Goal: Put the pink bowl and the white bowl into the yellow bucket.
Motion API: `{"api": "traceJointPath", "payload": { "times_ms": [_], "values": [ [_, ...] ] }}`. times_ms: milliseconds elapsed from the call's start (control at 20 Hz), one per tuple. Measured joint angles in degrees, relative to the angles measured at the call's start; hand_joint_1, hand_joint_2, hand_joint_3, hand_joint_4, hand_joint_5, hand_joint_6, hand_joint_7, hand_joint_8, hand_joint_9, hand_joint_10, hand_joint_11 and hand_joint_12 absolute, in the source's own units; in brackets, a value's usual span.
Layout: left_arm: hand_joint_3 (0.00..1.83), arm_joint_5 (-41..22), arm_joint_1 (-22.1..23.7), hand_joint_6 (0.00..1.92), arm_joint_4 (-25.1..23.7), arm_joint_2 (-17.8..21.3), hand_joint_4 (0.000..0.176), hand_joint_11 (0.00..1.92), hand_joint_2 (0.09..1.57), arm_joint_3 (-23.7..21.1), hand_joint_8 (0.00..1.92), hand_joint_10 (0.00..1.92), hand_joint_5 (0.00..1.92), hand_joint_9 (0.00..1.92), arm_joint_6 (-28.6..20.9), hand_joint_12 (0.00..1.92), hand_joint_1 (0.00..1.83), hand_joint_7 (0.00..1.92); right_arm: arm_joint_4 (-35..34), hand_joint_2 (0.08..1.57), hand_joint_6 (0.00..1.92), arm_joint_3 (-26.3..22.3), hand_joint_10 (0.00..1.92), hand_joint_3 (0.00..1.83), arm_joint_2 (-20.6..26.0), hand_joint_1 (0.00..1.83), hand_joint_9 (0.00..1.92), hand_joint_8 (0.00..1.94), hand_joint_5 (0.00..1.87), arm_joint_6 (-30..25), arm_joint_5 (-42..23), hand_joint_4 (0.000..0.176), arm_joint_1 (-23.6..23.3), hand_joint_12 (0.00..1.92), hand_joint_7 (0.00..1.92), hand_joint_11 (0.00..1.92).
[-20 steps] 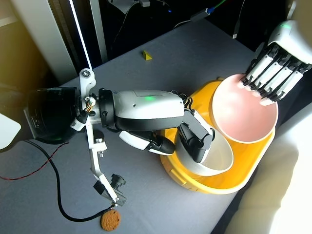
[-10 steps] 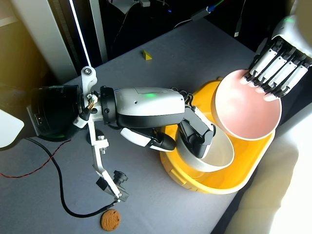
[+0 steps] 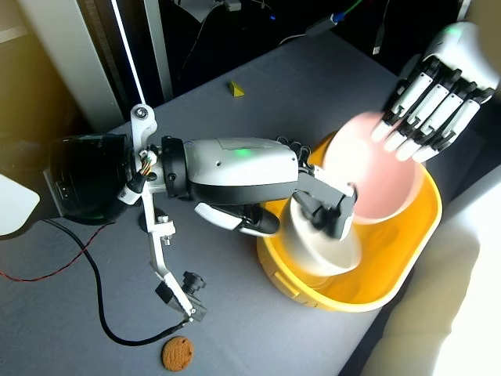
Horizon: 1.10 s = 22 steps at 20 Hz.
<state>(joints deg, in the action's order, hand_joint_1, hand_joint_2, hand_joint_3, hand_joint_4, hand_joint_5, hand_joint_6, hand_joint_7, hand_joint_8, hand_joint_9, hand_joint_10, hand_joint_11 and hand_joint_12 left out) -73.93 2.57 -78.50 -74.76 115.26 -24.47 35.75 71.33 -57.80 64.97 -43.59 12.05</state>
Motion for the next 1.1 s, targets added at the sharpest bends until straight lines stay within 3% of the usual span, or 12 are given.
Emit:
{"api": "traceJointPath", "payload": {
  "times_ms": [100, 200, 300, 350, 550, 700, 800, 1100],
  "values": [
    [0.0, 0.1, -0.4, 0.0, 0.0, 0.1, 0.0, 0.0, 1.16, -0.2, 0.0, 0.0, 0.01, 0.04, 0.3, 0.41, 0.58, 0.03, -0.1, 1.03, 0.0, 0.0, 0.0, 0.0, 0.0, 0.79, 0.53, 0.0, 0.45, 0.0, 0.0, 0.0, 0.0, 1.04, 0.52, 0.08],
    [0.0, 0.4, -1.4, 0.0, -1.0, 1.1, 0.0, 0.0, 1.1, -1.7, 0.0, 0.0, 0.0, 0.0, 0.7, 0.24, 0.54, 0.0, -0.3, 0.99, 0.0, 0.0, 0.0, 0.0, 0.0, 0.71, 0.43, 0.0, 0.38, 0.1, 0.0, 0.0, 0.0, 0.99, 0.45, 0.01],
    [0.0, 0.6, -3.0, 0.0, -2.1, 3.1, 0.0, 0.0, 1.03, -4.8, 0.0, 0.0, 0.0, 0.0, 1.0, 0.05, 0.4, 0.0, -0.6, 0.94, 0.0, 0.0, 0.0, 0.0, 0.0, 0.62, 0.27, 0.0, 0.25, 0.2, 0.0, 0.0, -0.2, 0.71, 0.28, 0.0],
    [0.0, 0.6, -3.6, 0.0, -3.0, 4.6, 0.0, 0.0, 1.01, -6.9, 0.0, 0.0, 0.0, 0.0, 1.6, 0.04, 0.3, 0.0, -0.8, 0.92, 0.0, -0.2, 0.0, 0.0, 0.0, 0.57, 0.2, 0.0, 0.19, 0.2, -0.2, 0.0, -0.2, 0.56, 0.21, 0.0],
    [0.0, 1.0, -7.6, 0.0, -4.6, 10.8, 0.0, 0.0, 0.94, -16.4, 0.0, 0.0, 0.0, 0.0, 5.2, 0.0, 0.32, 0.0, -0.1, 0.86, 0.0, -0.6, 0.0, 0.0, 0.3, 0.51, 0.04, 0.0, 0.03, -3.3, -0.8, 0.0, -0.2, 0.14, 0.06, 0.0],
    [0.0, 1.7, -11.6, 0.0, -4.6, 15.1, 0.0, 0.0, 0.96, -23.2, 0.0, 0.0, 0.0, 0.0, 8.1, 0.0, 0.27, 0.0, 4.3, 0.86, 0.0, -1.3, 0.0, 0.0, 0.8, 0.55, 0.01, 0.0, 0.03, -7.2, 0.4, 0.0, -0.2, 0.04, 0.03, 0.0],
    [0.0, 2.8, -14.2, 0.0, -4.1, 18.1, 0.0, 0.0, 0.96, -28.2, 0.0, 0.0, 0.0, 0.0, 10.3, 0.0, 0.31, 0.0, 6.2, 0.85, 0.0, -2.4, 0.01, 0.0, 1.3, 0.51, 0.05, 0.0, 0.06, -10.1, 0.1, 0.0, -0.2, 0.17, 0.07, 0.0],
    [0.0, 4.1, -20.2, 0.0, -4.7, 26.1, 0.0, 0.0, 0.99, -40.5, 0.0, 0.0, 0.0, 0.0, 15.7, 0.0, 0.29, 0.0, 17.2, 0.87, 0.0, -5.0, 0.0, 0.01, 2.6, 0.52, 0.04, 0.0, 0.05, -20.1, -2.2, 0.0, -0.3, 0.13, 0.07, 0.0]
  ]
}}
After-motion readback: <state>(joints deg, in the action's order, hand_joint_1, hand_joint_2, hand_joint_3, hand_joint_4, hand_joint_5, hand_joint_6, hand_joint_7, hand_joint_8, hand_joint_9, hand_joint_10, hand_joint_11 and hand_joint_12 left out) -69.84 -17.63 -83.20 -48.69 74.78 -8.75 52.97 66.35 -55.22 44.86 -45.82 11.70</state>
